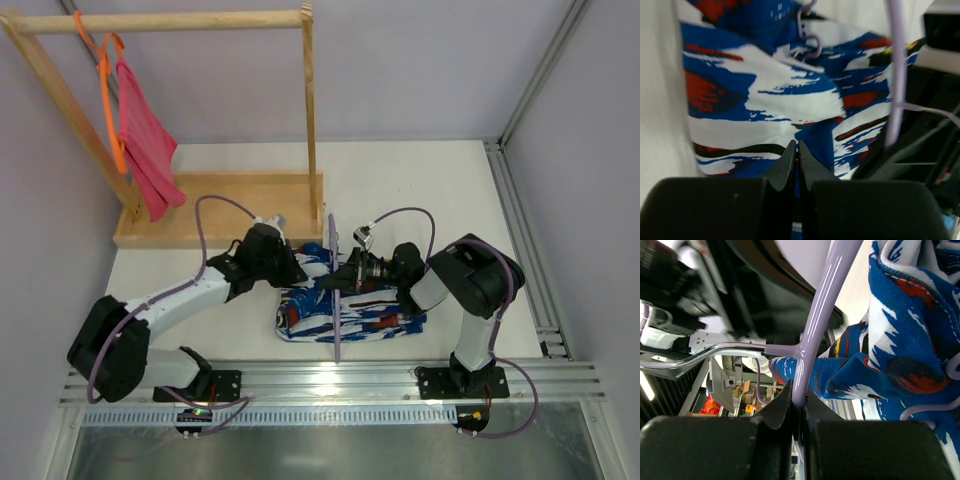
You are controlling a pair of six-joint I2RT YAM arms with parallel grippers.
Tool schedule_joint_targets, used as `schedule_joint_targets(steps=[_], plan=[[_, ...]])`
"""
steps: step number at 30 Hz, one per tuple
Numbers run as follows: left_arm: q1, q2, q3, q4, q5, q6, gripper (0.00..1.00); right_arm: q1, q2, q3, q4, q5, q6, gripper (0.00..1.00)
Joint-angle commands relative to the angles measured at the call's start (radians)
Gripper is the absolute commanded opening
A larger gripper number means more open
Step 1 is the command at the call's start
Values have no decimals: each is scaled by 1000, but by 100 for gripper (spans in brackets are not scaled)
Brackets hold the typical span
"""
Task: Place the trousers on the hanger
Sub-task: Place trousers on hanger
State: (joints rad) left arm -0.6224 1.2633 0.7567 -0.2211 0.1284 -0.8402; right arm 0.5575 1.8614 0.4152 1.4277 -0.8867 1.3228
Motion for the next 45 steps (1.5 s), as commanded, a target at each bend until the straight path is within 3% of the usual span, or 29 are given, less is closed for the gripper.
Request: schedule_joint_targets(steps=[1,7,9,13,15,18,21,23,27,31,33,37,39,45], plan=[[-62,79,-48,293,102,-88,1,13,15,-9,204,-24,-14,4],[-174,330,-22,543,123,-158,0,13,24,-12,204,-23,-19,4],[-171,335,-49,617,120,-180,0,13,25,-18,204,-23,-23,4],[-168,317,-48,588,116,-157,2,13,31,-19,204,-20,-22,4],[-165,277,-42,571,119,-154,6,12,30,-21,204,-15,-19,4],[-140,202,-37,479,87,-126,30,13,21,-27,204,-9,-20,6],[-91,116,-74,447,85,-119,39,13,12,-29,204,-12,-16,4],[-71,62,-74,386,68,-67,41,10,4,-27,204,-12,-10,4],[-73,-66,0,7,8,52,32,12,-5,-24,204,-12,-4,4],[-73,-171,-20,-90,14,44,25,12,-5,-27,204,-11,-7,4],[-74,-188,-69,-72,66,18,20,10,-5,-30,204,-9,-7,4],[-111,-135,-197,215,148,-106,5,12,-8,-33,204,-5,-7,4],[-154,-78,-217,273,117,-125,0,12,-10,-33,204,-3,-2,4],[-247,97,-252,460,123,-189,1,12,-21,-39,204,8,1,4]])
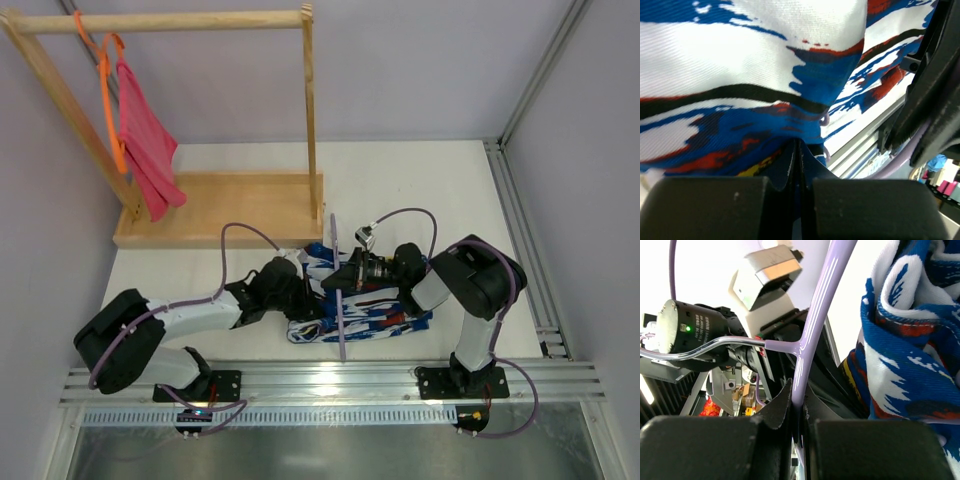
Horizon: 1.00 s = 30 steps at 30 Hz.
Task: Place the trousers on the hanger
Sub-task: Place trousers on hanger
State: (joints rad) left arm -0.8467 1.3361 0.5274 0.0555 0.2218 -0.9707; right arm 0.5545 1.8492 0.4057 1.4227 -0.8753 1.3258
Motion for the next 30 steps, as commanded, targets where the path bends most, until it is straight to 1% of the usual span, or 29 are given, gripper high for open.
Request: schedule_joint_targets(steps=[1,5,7,8,9,10,11,12,14,15,18,22,27,30], plan=[[-23,31,-23,187,25,-63,0,15,-8,-33,209,-2,-4,4],[-26,29,-24,167,-5,-59,1,15,-8,-42,209,4,-7,4],[-23,-8,-20,153,-24,-56,12,15,-10,-45,209,6,-8,4],[-23,-29,-15,142,-57,-53,17,15,-11,-47,209,6,-8,6],[-20,-76,-6,104,-76,-39,26,15,-15,-48,209,6,-8,8],[-17,-99,6,75,-93,-27,31,15,-16,-51,209,6,-8,11],[-12,-121,35,51,-132,-16,40,15,-21,-51,209,6,-7,13],[1,-144,49,25,-142,10,42,15,-22,-53,209,6,-7,17],[23,-176,78,-11,-141,27,43,15,-25,-56,209,2,-7,20],[40,-181,88,-14,-128,39,44,15,-27,-59,209,1,-8,24],[43,-183,121,-31,-125,85,47,15,-28,-64,209,-1,-11,27],[44,-184,135,-40,-134,102,48,15,-31,-68,209,-1,-10,31],[44,-207,135,-28,-153,122,53,15,-38,-71,209,-13,-7,31],[46,-180,151,-14,-147,141,56,15,-41,-76,209,-13,-8,32]])
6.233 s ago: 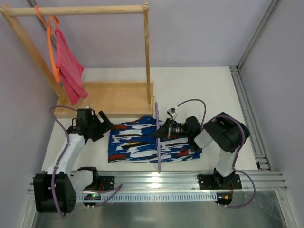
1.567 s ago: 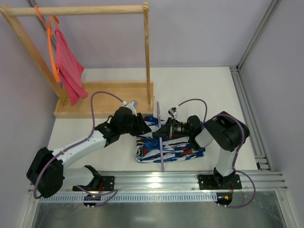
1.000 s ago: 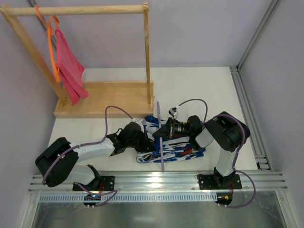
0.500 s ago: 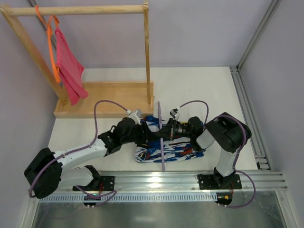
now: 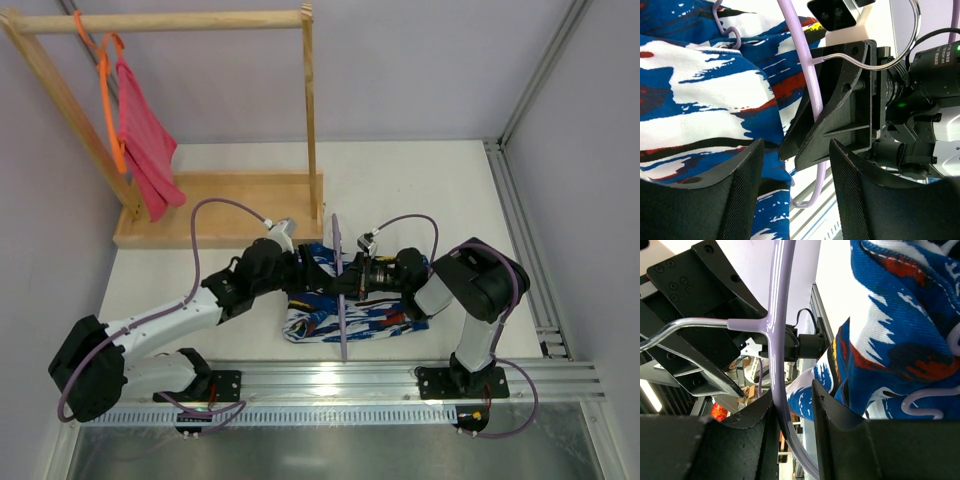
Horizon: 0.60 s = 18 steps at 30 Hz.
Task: Place the trousers on the hanger
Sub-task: Place trousers on hanger
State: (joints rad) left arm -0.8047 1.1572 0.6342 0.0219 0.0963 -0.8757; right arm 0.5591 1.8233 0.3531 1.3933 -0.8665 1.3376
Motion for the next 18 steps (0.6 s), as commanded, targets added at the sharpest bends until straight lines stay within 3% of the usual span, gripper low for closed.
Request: schedule_joint_targets(steps=[1,18], plan=[[4,10,64,18,-23,53,56,10,-16,-25,239,-22,-18,32],[4,220,168,119,-12,67,56,10,2,-11,239,-17,-14,31]])
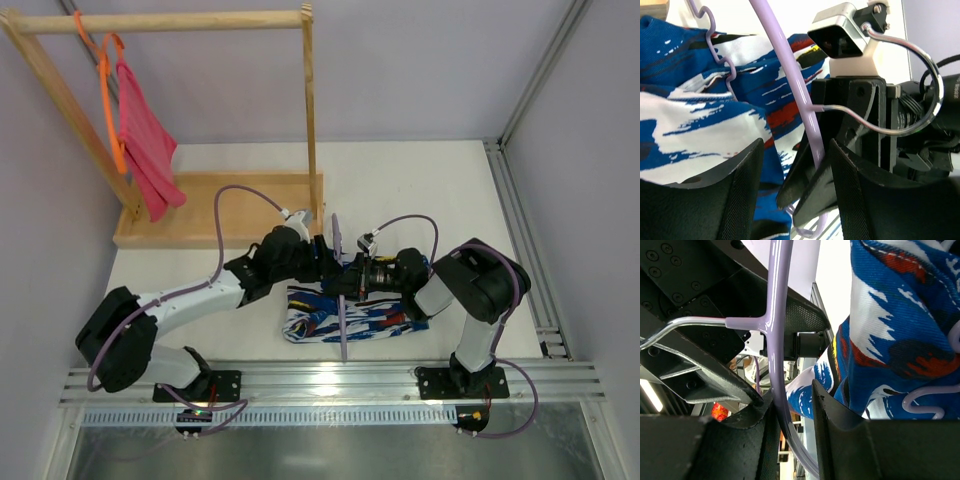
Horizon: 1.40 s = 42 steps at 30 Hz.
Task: Place the trousers on the hanger
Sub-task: Place trousers on hanger
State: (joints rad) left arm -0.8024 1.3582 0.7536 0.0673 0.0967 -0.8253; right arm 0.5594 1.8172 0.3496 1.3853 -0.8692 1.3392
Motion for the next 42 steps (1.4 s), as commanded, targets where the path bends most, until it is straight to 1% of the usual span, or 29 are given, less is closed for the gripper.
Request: schedule_joint_targets(steps=[1,9,14,21,30,34,35,37,39,42], plan=[[0,27,50,83,-12,15,56,8,11,-6,247,-14,-15,31],[-1,55,44,95,-72,-6,56,10,14,-8,247,-16,-20,32],[-6,79,73,26,-132,-5,54,8,11,-11,247,-13,-23,31],[-15,82,81,-14,-167,8,52,8,7,-21,245,-19,-26,37],[-14,41,67,-57,-210,15,50,-10,-18,-52,245,-19,-21,39],[-14,35,70,-63,-213,20,49,-33,-30,-64,245,-31,-15,40],[-14,36,73,-64,-215,20,49,-39,-32,-69,245,-33,-14,43],[-15,36,72,-64,-213,20,48,-49,-36,-81,245,-42,-20,45],[-14,36,72,-64,-212,20,48,-64,-44,-92,245,-47,-20,46],[-14,38,73,-64,-209,17,45,-87,-58,-110,245,-54,-21,46]])
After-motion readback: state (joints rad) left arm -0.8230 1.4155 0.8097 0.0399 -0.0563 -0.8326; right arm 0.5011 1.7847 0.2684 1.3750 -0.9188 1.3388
